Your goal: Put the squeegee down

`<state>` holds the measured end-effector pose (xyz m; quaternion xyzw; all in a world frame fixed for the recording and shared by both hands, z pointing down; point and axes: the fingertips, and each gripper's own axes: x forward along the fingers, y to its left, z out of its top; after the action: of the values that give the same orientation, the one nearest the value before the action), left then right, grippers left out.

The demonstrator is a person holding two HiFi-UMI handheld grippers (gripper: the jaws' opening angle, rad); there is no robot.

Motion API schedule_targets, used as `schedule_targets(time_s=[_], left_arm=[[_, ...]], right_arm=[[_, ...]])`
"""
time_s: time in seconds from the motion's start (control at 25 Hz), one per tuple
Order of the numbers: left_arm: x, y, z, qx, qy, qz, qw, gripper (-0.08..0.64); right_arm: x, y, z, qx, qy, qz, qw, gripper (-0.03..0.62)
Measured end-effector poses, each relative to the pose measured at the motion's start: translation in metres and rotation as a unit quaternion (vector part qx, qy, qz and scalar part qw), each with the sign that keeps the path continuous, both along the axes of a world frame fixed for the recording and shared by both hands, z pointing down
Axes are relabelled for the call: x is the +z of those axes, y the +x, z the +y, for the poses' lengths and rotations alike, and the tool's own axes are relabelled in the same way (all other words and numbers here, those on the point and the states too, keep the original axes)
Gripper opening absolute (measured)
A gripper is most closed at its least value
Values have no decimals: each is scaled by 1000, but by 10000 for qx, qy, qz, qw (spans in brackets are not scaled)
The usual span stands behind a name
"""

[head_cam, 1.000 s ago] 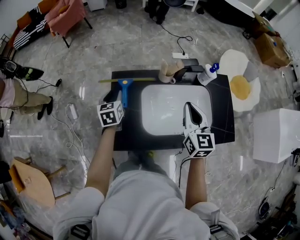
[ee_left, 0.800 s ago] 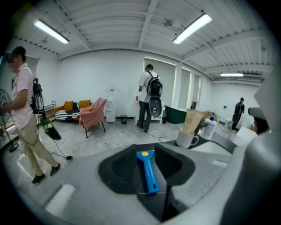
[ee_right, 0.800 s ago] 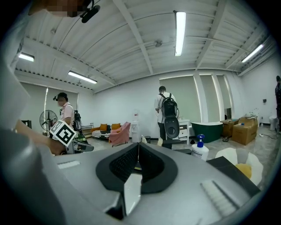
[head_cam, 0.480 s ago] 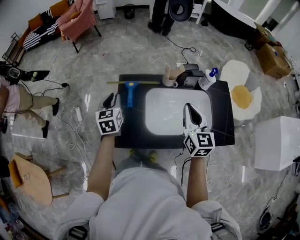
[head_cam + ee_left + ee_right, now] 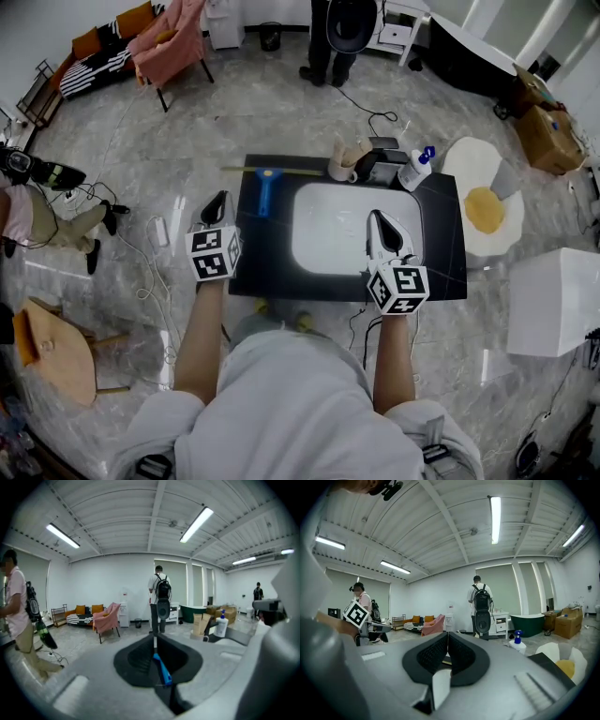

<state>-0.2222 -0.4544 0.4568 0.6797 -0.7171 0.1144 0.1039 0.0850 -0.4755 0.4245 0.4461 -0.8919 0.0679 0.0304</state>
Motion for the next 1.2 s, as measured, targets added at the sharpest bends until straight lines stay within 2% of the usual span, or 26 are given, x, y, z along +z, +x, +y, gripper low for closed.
schedule_targets(time_s=[0.28,0.84,1.2], left_arm=[[-21,6,18,84,241,-88,9996,0],[-48,9,42,74,658,-209,9976,-2],[-47,5,49,82,690,-174,9974,-2]], right_arm=[[-4,7,5,21,87,-73,9999,3],[-13,8,20,-34,311,-54,9995,3],[-11,6,23,14,295,4,9996,3]])
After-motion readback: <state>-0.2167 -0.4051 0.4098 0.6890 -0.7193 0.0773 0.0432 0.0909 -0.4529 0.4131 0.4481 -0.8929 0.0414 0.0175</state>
